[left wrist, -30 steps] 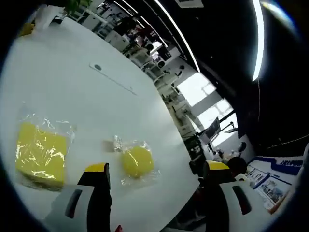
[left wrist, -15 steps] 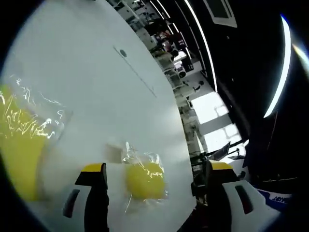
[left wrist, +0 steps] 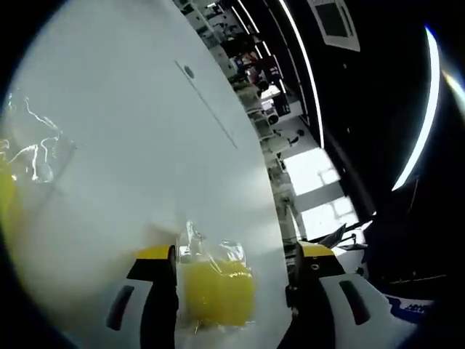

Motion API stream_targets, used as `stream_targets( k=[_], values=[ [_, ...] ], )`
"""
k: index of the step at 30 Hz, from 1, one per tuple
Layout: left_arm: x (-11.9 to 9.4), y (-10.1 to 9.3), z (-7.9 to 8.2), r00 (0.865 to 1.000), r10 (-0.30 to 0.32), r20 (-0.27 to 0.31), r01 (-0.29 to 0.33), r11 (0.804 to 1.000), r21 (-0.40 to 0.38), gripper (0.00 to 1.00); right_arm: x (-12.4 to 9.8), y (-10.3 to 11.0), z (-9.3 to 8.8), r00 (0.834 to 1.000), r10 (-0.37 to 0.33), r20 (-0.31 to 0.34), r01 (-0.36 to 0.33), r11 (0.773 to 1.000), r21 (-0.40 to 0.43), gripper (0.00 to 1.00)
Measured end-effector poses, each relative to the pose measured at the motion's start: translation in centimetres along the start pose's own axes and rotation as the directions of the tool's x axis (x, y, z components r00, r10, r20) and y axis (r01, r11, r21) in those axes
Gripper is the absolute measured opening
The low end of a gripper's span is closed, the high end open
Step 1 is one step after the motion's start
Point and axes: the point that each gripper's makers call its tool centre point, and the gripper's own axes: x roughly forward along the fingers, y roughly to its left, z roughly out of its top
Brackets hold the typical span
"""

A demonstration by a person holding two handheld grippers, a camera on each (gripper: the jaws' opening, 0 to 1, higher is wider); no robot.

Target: Compare the silicone blocks by pressing each to a similar depth, holding the contact briefly, and releasing to observe deformation and rebound differences across the visible hardness samples.

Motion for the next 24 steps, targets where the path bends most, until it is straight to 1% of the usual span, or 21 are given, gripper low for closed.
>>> stream_targets(
  k=[2, 5, 8, 11, 12, 16, 19, 21, 24],
  values=[
    [0.4, 0.2, 0.1, 1.0, 0.005, 0.009, -0.005, 1.0, -0.005, 0.6, 0.1, -0.1, -0.2, 1.0, 0.0, -0.005, 0.0, 1.0, 0.002, 0.83],
    [1.0, 1.0, 0.1, 1.0, 0.025, 0.012, -0.026, 0.999, 0.022, 0.49, 0.1, -0.1, -0.4, 1.0, 0.002, -0.011, -0.002, 1.0, 0.014, 0.82],
    [1.2, 1.6, 0.0, 0.999, 0.039, 0.02, -0.039, 0.999, 0.02, 0.38, 0.2, -0.2, -0.6, 1.0, 0.003, -0.014, -0.002, 1.0, 0.017, 0.81],
    [1.4, 2.3, -0.1, 0.998, 0.063, 0.013, -0.064, 0.996, 0.065, 0.28, 0.2, -0.4, -0.7, 1.0, 0.003, -0.018, -0.002, 1.0, 0.025, 0.79],
    [1.5, 2.4, -0.2, 0.998, 0.067, 0.011, -0.067, 0.996, 0.066, 0.25, 0.2, -0.5, -0.7, 1.0, 0.002, -0.02, -0.002, 1.0, 0.027, 0.79],
    [1.8, 2.9, 0.0, 0.997, 0.08, 0.011, -0.081, 0.993, 0.084, 0.17, 0.2, -0.7, -0.8, 1.0, 0.0, -0.023, 0.0, 1.0, 0.032, 0.78],
    [2.2, 2.9, 0.0, 0.997, 0.077, 0.015, -0.078, 0.995, 0.069, 0.16, 0.2, -0.9, -0.9, 1.0, 0.0, -0.027, 0.0, 0.999, 0.033, 0.77],
    [2.2, 3.0, 0.0, 0.996, 0.087, 0.015, -0.087, 0.993, 0.083, 0.14, 0.2, -1.0, -0.8, 1.0, 0.0, -0.027, 0.001, 0.999, 0.034, 0.77],
    [2.4, 3.2, -0.1, 0.995, 0.095, 0.014, -0.096, 0.992, 0.081, 0.11, 0.3, -1.0, -0.7, 1.0, 0.0, -0.025, 0.001, 0.999, 0.037, 0.76]
  ],
)
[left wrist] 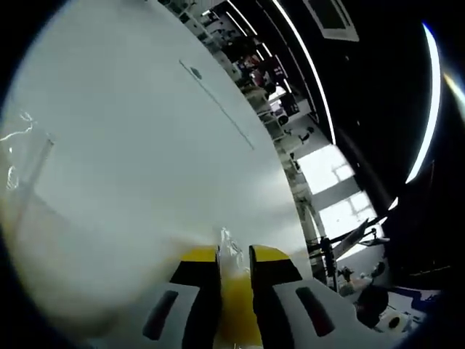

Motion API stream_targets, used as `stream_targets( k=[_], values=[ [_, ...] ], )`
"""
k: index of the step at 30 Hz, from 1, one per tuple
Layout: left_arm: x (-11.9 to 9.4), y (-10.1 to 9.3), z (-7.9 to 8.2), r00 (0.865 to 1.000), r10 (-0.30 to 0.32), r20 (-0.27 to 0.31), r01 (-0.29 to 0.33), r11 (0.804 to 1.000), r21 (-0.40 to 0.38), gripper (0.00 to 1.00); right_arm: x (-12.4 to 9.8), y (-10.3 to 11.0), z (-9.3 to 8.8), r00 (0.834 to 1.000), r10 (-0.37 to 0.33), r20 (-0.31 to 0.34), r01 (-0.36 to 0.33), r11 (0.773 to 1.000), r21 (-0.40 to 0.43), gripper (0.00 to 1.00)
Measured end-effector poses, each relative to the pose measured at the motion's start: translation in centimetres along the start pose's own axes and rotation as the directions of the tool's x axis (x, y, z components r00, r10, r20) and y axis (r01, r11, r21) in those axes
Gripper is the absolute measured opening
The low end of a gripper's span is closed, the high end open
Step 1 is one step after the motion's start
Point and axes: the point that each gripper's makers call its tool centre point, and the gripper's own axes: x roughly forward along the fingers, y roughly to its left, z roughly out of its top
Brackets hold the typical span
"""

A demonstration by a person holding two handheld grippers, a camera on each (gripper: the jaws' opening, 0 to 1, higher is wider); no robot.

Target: Compare the silicone blocks by pressing each to a similar depth, holding the contact briefly, and releasing to observe deformation and rebound differences across the visible hardness samples.

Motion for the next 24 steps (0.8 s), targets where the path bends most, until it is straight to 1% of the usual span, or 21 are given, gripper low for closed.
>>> stream_targets(
  k=[1, 2, 3, 7, 9, 10, 11, 13, 14, 15, 17, 18, 20, 21, 22, 23, 24],
  values=[
    [0.0, 0.1, 0.0, 1.0, 0.002, -0.001, -0.002, 1.0, 0.003, 0.1, 0.0, 0.0, 0.0, 1.0, 0.001, 0.0, -0.001, 1.0, 0.002, 0.76],
    [0.0, 0.1, 0.0, 1.0, 0.003, -0.006, -0.003, 1.0, 0.004, 0.06, 0.0, 0.0, 0.0, 1.0, 0.001, 0.0, -0.001, 1.0, 0.002, 0.76],
    [0.0, -0.1, -0.1, 1.0, -0.01, -0.013, 0.01, 1.0, 0.012, 0.03, 0.1, 0.0, 0.0, 1.0, 0.0, -0.001, 0.0, 1.0, 0.002, 0.76],
    [0.1, -0.3, -0.1, 1.0, -0.014, -0.021, 0.015, 0.999, 0.031, 0.0, 0.1, 0.0, 0.1, 1.0, 0.0, 0.002, 0.0, 1.0, 0.0, 0.75],
    [0.1, -0.3, -0.2, 1.0, -0.012, -0.025, 0.011, 0.999, -0.03, 0.0, 0.0, -0.1, 0.1, 1.0, -0.003, 0.0, 0.003, 1.0, -0.001, 0.75],
    [0.1, -0.3, -0.3, 1.0, -0.007, -0.029, 0.005, 0.997, -0.083, 0.0, 0.0, -0.2, 0.1, 1.0, -0.004, 0.001, 0.004, 1.0, -0.002, 0.75],
    [0.0, -0.1, -0.2, 1.0, -0.001, -0.023, -0.001, 0.995, -0.099, 0.0, -0.1, -0.2, 0.0, 1.0, -0.004, 0.001, 0.004, 1.0, -0.002, 0.75],
    [-0.1, -0.5, -0.3, 1.0, -0.008, -0.029, 0.003, 0.986, -0.166, 0.0, -0.2, -0.2, 0.0, 1.0, -0.006, -0.001, 0.006, 1.0, -0.003, 0.75],
    [-0.1, -0.5, -0.3, 1.0, -0.006, -0.031, 0.0, 0.983, -0.183, 0.0, -0.2, -0.2, 0.0, 1.0, -0.006, -0.001, 0.006, 1.0, -0.005, 0.75],
    [-0.2, -0.5, -0.3, 0.999, -0.005, -0.032, -0.002, 0.975, -0.221, 0.0, -0.2, -0.2, 0.0, 1.0, -0.007, 0.0, 0.007, 1.0, -0.006, 0.75],
    [-0.3, -0.8, -0.3, 0.999, -0.022, -0.036, 0.01, 0.952, -0.307, 0.0, -0.3, -0.2, 0.0, 1.0, -0.009, 0.001, 0.009, 1.0, -0.006, 0.75],
    [-0.3, -0.9, -0.3, 0.999, -0.024, -0.032, 0.013, 0.953, -0.302, 0.0, -0.4, -0.2, 0.0, 1.0, -0.009, 0.002, 0.009, 1.0, -0.007, 0.75],
    [-0.6, -1.4, -0.4, 0.999, -0.04, -0.033, 0.026, 0.938, -0.345, 0.0, -0.5, -0.1, 0.0, 1.0, -0.01, -0.002, 0.01, 1.0, -0.009, 0.74],
    [-0.8, -1.7, -0.4, 0.998, -0.052, -0.038, 0.035, 0.938, -0.346, 0.0, -0.5, -0.1, 0.1, 1.0, -0.011, -0.002, 0.011, 1.0, -0.011, 0.74],
    [-0.9, -2.2, -0.4, 0.997, -0.065, -0.04, 0.048, 0.944, -0.325, 0.0, -0.6, 0.0, 0.2, 1.0, -0.012, 0.0, 0.012, 1.0, -0.014, 0.74],
    [-1.2, -3.1, -0.6, 0.993, -0.099, -0.06, 0.078, 0.954, -0.288, 0.0, -0.7, 0.1, 0.3, 1.0, -0.012, 0.003, 0.012, 1.0, -0.017, 0.74],
    [-1.3, -3.3, -0.7, 0.993, -0.102, -0.067, 0.081, 0.96, -0.267, 0.0, -0.7, 0.2, 0.4, 1.0, -0.012, 0.005, 0.012, 1.0, -0.019, 0.74]
  ],
)
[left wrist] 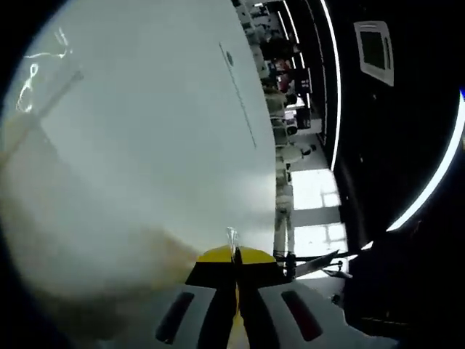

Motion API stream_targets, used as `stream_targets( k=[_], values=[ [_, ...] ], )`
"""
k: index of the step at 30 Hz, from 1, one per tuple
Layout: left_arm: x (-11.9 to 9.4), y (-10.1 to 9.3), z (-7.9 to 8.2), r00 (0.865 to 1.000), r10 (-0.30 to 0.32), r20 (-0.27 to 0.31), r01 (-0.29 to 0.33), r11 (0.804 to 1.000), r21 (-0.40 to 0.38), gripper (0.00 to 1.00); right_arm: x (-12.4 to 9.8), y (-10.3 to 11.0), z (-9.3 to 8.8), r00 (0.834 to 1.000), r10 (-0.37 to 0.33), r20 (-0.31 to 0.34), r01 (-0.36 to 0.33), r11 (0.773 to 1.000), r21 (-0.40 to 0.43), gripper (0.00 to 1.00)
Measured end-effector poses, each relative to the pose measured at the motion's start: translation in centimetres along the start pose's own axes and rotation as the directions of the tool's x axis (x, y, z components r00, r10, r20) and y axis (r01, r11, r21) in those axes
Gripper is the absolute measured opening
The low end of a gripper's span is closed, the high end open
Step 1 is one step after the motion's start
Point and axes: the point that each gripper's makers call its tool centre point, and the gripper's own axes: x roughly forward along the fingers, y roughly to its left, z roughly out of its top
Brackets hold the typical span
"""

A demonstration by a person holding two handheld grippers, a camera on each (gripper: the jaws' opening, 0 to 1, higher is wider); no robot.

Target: Compare the silicone blocks by pressing each to a similar depth, holding the contact briefly, and releasing to observe deformation and rebound differences across the visible hardness samples.

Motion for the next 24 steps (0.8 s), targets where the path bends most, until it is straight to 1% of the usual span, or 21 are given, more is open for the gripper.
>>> stream_targets(
  k=[1, 2, 3, 5, 6, 7, 8, 9, 10, 12, 13, 14, 15, 16, 17, 18, 19, 21, 22, 23, 24],
  values=[
    [-0.3, -0.4, -0.2, 1.0, 0.006, -0.007, -0.005, 0.999, 0.043, 0.0, 0.0, 0.1, 0.1, 1.0, 0.0, 0.002, 0.0, 1.0, -0.002, 0.74],
    [-0.5, -0.9, -0.4, 1.0, 0.0, -0.014, 0.001, 0.998, 0.06, 0.0, -0.1, 0.2, 0.3, 1.0, 0.0, 0.005, 0.0, 1.0, -0.008, 0.74],
    [-0.9, -1.3, -0.7, 1.0, 0.0, -0.026, 0.003, 0.995, 0.102, 0.0, -0.1, 0.3, 0.4, 1.0, 0.0, 0.007, 0.0, 1.0, -0.013, 0.74],
    [-1.7, -1.6, -0.9, 0.999, 0.012, -0.035, -0.005, 0.982, 0.187, 0.0, -0.1, 0.6, 0.8, 1.0, 0.002, 0.009, -0.002, 1.0, -0.022, 0.75],
    [-2.0, -1.8, -1.0, 0.999, 0.006, -0.045, 0.003, 0.978, 0.208, 0.0, -0.1, 0.7, 0.9, 1.0, 0.004, 0.01, -0.004, 1.0, -0.026, 0.75],
    [-2.5, -2.1, -1.2, 0.999, 0.013, -0.046, 0.0, 0.967, 0.254, 0.0, -0.1, 0.9, 1.0, 1.0, 0.006, 0.009, -0.005, 0.999, -0.034, 0.74],
    [-2.9, -2.4, -1.5, 0.998, 0.014, -0.055, 0.001, 0.962, 0.274, 0.0, -0.1, 1.1, 1.2, 1.0, 0.007, 0.011, -0.007, 0.999, -0.041, 0.74],
    [-3.3, -2.9, -1.7, 0.998, 0.007, -0.07, 0.016, 0.949, 0.314, 0.0, -0.1, 1.3, 1.3, 1.0, 0.009, 0.014, -0.009, 0.999, -0.047, 0.74],
    [-3.5, -3.0, -1.6, 0.998, 0.012, -0.063, 0.01, 0.944, 0.329, 0.0, -0.1, 1.5, 1.5, 1.0, 0.011, 0.014, -0.01, 0.999, -0.051, 0.74],
    [-4.2, -3.7, -1.9, 0.997, 0.017, -0.073, 0.013, 0.92, 0.391, 0.0, -0.1, 2.0, 1.7, 1.0, 0.016, 0.012, -0.015, 0.998, -0.065, 0.74],
    [-4.7, -4.0, -1.9, 0.997, 0.029, -0.078, 0.01, 0.891, 0.454, 0.0, 0.0, 2.2, 1.8, 1.0, 0.017, 0.014, -0.016, 0.997, -0.069, 0.74],
    [-4.9, -4.3, -2.1, 0.996, 0.035, -0.083, 0.01, 0.873, 0.487, 0.0, 0.0, 2.5, 2.0, 1.0, 0.02, 0.014, -0.019, 0.997, -0.075, 0.75],
    [-5.4, -4.8, -2.4, 0.994, 0.042, -0.097, 0.017, 0.843, 0.538, 0.0, 0.0, 2.7, 2.2, 1.0, 0.022, 0.013, -0.021, 0.996, -0.082, 0.75],
    [-5.7, -5.1, -2.5, 0.994, 0.051, -0.097, 0.014, 0.816, 0.577, 0.0, 0.0, 3.0, 2.3, 1.0, 0.023, 0.012, -0.022, 0.996, -0.088, 0.75],
    [-6.2, -5.6, -2.8, 0.991, 0.057, -0.121, 0.029, 0.79, 0.612, 0.0, 0.1, 3.3, 2.5, 1.0, 0.025, 0.012, -0.023, 0.995, -0.096, 0.75],
    [-6.4, -5.9, -2.8, 0.991, 0.063, -0.121, 0.032, 0.755, 0.654, 0.0, 0.1, 3.5, 2.6, 1.0, 0.027, 0.013, -0.025, 0.995, -0.101, 0.75],
    [-6.9, -6.4, -3.1, 0.988, 0.074, -0.135, 0.041, 0.718, 0.695, 0.0, 0.2, 3.8, 2.9, 0.999, 0.032, 0.013, -0.03, 0.994, -0.109, 0.75],
    [-7.5, -7.0, -3.3, 0.986, 0.082, -0.143, 0.051, 0.671, 0.74, 0.0, 0.3, 4.3, 3.2, 0.999, 0.039, 0.014, -0.037, 0.992, -0.124, 0.75],
    [-8.0, -7.3, -3.5, 0.984, 0.087, -0.153, 0.065, 0.629, 0.775, 0.0, 0.5, 4.5, 3.4, 0.999, 0.043, 0.012, -0.041, 0.99, -0.136, 0.75],
    [-8.4, -7.7, -3.7, 0.983, 0.092, -0.161, 0.075, 0.595, 0.8, 0.0, 0.7, 4.8, 3.7, 0.999, 0.048, 0.007, -0.046, 0.988, -0.149, 0.75],
    [-8.5, -7.7, -3.6, 0.982, 0.097, -0.159, 0.074, 0.583, 0.809, 0.0, 0.8, 5.1, 3.9, 0.999, 0.051, 0.005, -0.05, 0.985, -0.163, 0.75]
  ],
)
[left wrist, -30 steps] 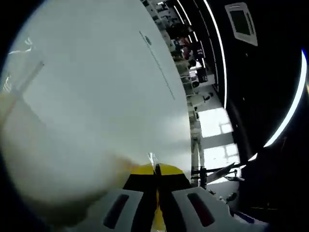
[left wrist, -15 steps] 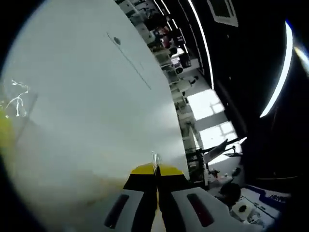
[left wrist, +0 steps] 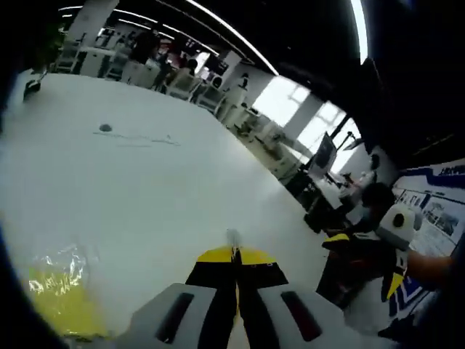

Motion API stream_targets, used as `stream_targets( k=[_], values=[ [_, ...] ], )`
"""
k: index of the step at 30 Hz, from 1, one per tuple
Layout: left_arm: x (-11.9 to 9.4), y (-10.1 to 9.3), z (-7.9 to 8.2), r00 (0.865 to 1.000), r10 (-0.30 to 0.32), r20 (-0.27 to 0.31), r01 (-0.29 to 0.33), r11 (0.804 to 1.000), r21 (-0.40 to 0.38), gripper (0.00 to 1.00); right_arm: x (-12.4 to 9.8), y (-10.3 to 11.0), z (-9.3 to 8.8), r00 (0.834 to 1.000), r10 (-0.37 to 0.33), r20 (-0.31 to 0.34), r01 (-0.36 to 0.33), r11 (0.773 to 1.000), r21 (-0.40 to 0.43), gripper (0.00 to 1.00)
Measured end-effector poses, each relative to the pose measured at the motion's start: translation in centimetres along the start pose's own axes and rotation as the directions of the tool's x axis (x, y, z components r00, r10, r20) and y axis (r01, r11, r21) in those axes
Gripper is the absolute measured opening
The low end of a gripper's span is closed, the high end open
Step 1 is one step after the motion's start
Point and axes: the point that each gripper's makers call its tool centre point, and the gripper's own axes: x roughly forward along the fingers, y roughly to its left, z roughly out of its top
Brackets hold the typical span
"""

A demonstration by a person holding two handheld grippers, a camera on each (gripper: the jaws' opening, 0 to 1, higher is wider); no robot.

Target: Compare the silicone blocks by pressing each to a similar depth, holding the contact briefly, and releasing to observe deformation and rebound differences across the visible hardness samples.

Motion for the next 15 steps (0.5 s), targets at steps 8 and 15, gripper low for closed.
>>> stream_targets(
  k=[8, 15],
  values=[
    [-3.3, -0.9, -0.7, 0.995, -0.032, -0.098, 0.044, 0.992, 0.121, 0.0, 1.2, 1.7, 2.1, 0.999, 0.036, -0.025, -0.038, 0.997, -0.067, 0.75],
    [-6.3, -1.7, -0.4, 0.992, -0.036, -0.122, 0.064, 0.971, 0.229, 0.0, 2.9, 3.5, 2.1, 0.991, 0.068, -0.114, -0.082, 0.989, -0.122, 0.73]
  ],
)
